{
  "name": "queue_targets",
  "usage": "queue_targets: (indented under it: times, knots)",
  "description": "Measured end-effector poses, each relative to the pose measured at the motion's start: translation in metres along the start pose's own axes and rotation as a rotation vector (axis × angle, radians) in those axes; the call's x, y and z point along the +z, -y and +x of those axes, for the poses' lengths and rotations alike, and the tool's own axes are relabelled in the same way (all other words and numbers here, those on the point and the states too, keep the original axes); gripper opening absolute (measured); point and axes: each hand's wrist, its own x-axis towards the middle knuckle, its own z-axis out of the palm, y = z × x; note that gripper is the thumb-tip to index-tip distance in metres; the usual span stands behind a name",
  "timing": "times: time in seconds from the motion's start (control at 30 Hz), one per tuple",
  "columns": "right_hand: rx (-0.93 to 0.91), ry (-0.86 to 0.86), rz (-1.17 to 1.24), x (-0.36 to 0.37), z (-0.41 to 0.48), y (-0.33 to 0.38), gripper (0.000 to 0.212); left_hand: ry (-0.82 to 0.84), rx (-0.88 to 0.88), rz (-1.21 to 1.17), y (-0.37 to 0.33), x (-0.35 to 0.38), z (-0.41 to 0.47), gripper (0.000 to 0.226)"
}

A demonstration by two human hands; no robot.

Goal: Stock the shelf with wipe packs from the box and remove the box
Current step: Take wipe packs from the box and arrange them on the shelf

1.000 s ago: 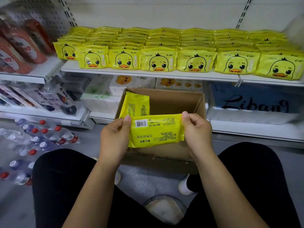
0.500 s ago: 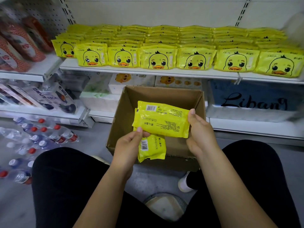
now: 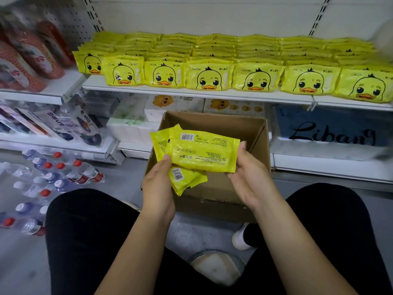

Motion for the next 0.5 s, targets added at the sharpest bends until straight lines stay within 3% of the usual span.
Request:
queue_targets:
  times: [0.1, 0.2, 0.3, 0.5]
  knots:
    - [-0.023, 0.031, -0.075, 0.003, -0.002, -0.018, 0.033, -0.055, 0.026, -0.068, -0.004, 0.004, 0.0, 0.023]
    - [-0.089, -0.014, -0.181, 0.007, -0.001, -0.024, 0.033, -0.119, 0.085, -0.048, -0.003, 0.003, 0.003, 0.026]
    - [-0.156, -0.053, -0.266, 0.01, 0.004, -0.023, 0.033, -0.175, 0.165, 0.027, -0.001, -0.002, 0.009, 0.013]
    - [-0.294, -0.022, -0.408, 0.034, 0.006, -0.015, 0.044, -0.278, 0.248, 0.042, -0.007, -0.013, 0.021, 0.025]
